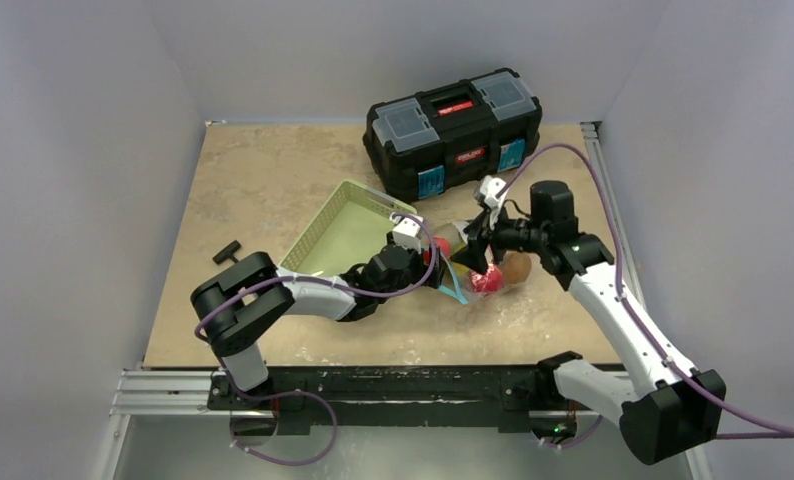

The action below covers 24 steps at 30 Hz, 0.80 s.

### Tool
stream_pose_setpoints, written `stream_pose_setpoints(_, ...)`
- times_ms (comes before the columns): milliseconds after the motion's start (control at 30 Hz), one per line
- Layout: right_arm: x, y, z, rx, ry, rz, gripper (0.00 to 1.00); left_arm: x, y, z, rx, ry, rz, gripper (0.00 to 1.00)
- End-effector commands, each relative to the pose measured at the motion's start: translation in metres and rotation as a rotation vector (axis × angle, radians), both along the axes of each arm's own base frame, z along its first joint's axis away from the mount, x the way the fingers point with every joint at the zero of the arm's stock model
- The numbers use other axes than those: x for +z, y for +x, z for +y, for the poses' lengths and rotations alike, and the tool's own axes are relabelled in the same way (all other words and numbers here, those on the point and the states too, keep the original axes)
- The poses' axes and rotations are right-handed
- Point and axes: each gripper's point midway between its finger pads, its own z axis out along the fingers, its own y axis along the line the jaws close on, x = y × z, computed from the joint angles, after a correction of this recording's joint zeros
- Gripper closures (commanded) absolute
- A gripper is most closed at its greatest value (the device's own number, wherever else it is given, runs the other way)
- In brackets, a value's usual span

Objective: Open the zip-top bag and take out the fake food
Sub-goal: Pick up the fake fruit from the zipper food storage bag.

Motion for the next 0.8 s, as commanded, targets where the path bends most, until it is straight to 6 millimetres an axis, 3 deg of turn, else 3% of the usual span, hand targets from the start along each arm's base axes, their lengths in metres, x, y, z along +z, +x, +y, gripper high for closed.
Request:
stream_pose_setpoints(0, 0.031, 0.047, -0.019, -0.196, -0.034, -0.058, 0.33, 0.015, -0.001, -0.009, -0.067, -0.05, -0.05, 0.26)
stream_pose_setpoints(100, 0.019, 0.089, -0.032, -0.355, -0.078, -0.063, 0.41, 0.014, -0.001, -0.011, -0.081, -0.068, -0.045, 0.26)
stream_pose_setpoints(167, 0.007, 0.108, -0.031, -0.397, -0.095, -0.025, 0.54, 0.015, -0.001, -0.011, -0.084, -0.077, -0.041, 0.24)
stream_pose_setpoints(333, -0.041, 0.142, -0.025, -0.45, -0.201, 0.042, 0.67, 0.017, 0.0, -0.009, -0.087, -0.102, -0.038, 0.19)
stream_pose_setpoints(433, -0.069, 0.14, -0.017, -0.416, -0.259, 0.073, 0.68, 0.013, 0.0, -0.008, -0.093, -0.106, -0.023, 0.19)
stream_pose_setpoints(600, -0.111, 0.114, -0.005, -0.295, -0.356, 0.139, 0.7, 0.005, 0.003, -0.011, -0.093, -0.114, 0.014, 0.18)
stream_pose_setpoints(767, -0.13, 0.093, 0.005, -0.145, -0.385, 0.229, 0.84, -0.009, 0.006, -0.008, -0.053, -0.077, 0.083, 0.15)
